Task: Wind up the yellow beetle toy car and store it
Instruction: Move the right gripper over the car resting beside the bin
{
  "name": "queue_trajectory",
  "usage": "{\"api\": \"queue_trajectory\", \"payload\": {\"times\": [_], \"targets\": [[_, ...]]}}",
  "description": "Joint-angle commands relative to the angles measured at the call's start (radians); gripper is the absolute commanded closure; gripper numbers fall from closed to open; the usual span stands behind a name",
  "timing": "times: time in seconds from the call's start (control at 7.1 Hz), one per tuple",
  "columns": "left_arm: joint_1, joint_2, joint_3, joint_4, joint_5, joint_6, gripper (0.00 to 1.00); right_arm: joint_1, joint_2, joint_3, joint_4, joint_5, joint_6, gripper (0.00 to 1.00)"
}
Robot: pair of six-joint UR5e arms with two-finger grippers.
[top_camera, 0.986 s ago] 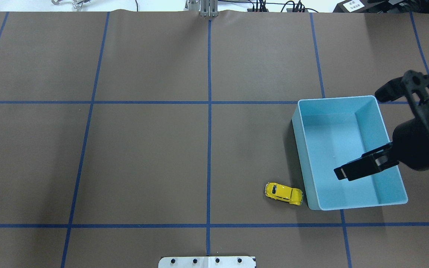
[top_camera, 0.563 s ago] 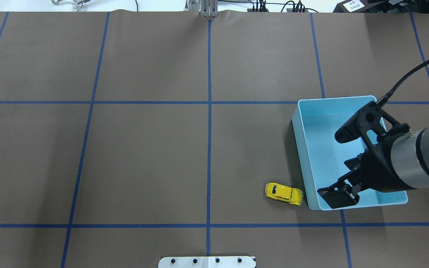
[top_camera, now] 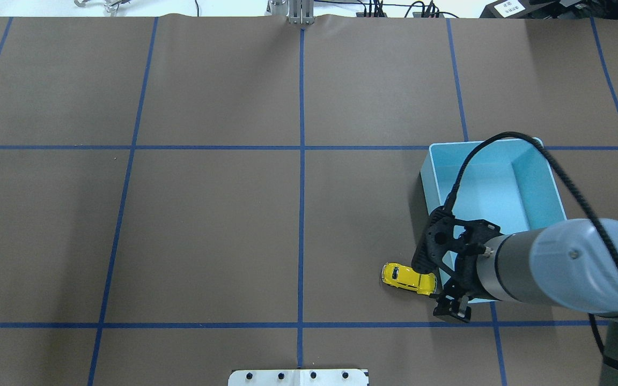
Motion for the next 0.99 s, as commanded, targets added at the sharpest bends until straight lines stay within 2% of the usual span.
{"api": "queue_trajectory", "payload": {"times": [0.0,0.28,0.42,0.56,0.85], "targets": [[-0.001,-0.010,-0.002,-0.002,-0.003,0.000,0.00,-0.006,0.116,-0.157,0.000,-0.010,-0.073,0.00],[0.000,-0.013,0.007,0.000,-0.003,0.000,0.00,-0.002,0.148,-0.264,0.026,-0.004,-0.201,0.00],[0.000,-0.015,0.010,0.003,-0.003,0.000,0.00,-0.009,0.141,-0.325,0.128,-0.002,-0.238,0.00],[0.000,-0.013,0.012,0.003,-0.003,0.000,0.00,-0.010,0.139,-0.343,0.168,0.002,-0.240,0.00],[0.000,-0.013,0.013,0.003,-0.001,0.000,0.00,-0.006,0.139,-0.357,0.175,0.005,-0.233,0.00]]}}
